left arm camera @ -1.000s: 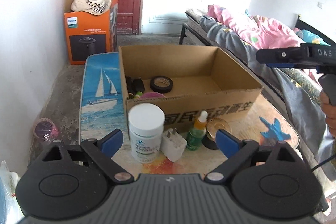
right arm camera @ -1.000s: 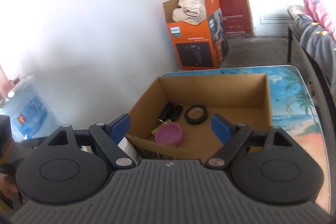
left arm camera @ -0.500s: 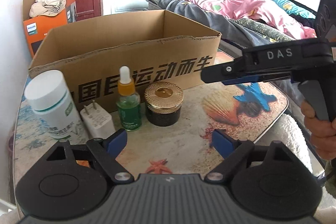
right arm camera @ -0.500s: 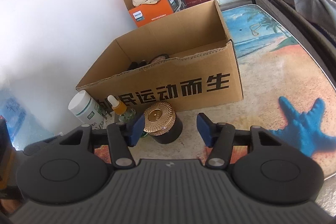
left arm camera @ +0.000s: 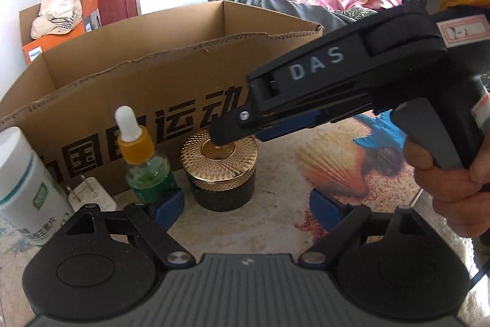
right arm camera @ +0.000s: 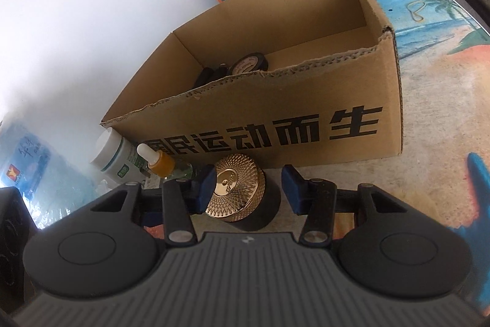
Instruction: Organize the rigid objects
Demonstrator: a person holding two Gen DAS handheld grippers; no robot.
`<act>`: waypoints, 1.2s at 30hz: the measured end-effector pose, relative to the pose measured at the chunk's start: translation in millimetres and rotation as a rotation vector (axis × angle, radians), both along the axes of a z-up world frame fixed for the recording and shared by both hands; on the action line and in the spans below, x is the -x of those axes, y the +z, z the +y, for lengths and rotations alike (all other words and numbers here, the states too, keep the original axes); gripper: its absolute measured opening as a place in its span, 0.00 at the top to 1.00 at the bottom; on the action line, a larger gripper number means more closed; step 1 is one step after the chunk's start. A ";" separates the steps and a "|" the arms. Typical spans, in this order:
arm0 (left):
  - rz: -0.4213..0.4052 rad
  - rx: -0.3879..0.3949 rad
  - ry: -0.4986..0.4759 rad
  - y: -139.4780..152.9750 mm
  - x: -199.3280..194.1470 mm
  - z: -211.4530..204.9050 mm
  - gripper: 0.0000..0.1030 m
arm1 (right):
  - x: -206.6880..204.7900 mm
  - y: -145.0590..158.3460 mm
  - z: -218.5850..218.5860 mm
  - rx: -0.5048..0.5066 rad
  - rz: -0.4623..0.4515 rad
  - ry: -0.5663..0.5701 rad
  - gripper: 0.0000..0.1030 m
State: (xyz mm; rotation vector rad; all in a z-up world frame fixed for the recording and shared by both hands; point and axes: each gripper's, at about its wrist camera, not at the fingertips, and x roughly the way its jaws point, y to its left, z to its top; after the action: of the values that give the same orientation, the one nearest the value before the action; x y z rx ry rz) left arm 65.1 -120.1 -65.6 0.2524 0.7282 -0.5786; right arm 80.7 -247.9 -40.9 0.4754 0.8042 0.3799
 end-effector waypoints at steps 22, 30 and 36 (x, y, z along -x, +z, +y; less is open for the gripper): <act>0.025 0.024 -0.164 -3.1 26.9 -24.6 0.13 | 38.2 -6.6 -16.9 -0.013 0.070 0.004 0.45; 0.012 0.026 -0.177 -0.2 36.1 -18.4 0.13 | 61.2 13.6 -32.1 0.039 0.037 -0.081 0.22; 0.018 0.031 -0.119 7.1 33.2 -14.8 0.11 | 69.3 51.6 -22.5 0.255 -0.043 -0.109 0.01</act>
State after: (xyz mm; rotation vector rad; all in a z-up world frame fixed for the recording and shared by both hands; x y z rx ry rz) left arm 31.9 -134.9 -58.5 0.2630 0.7245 -0.7060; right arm 11.4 -270.4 10.7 0.2705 0.7696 0.1826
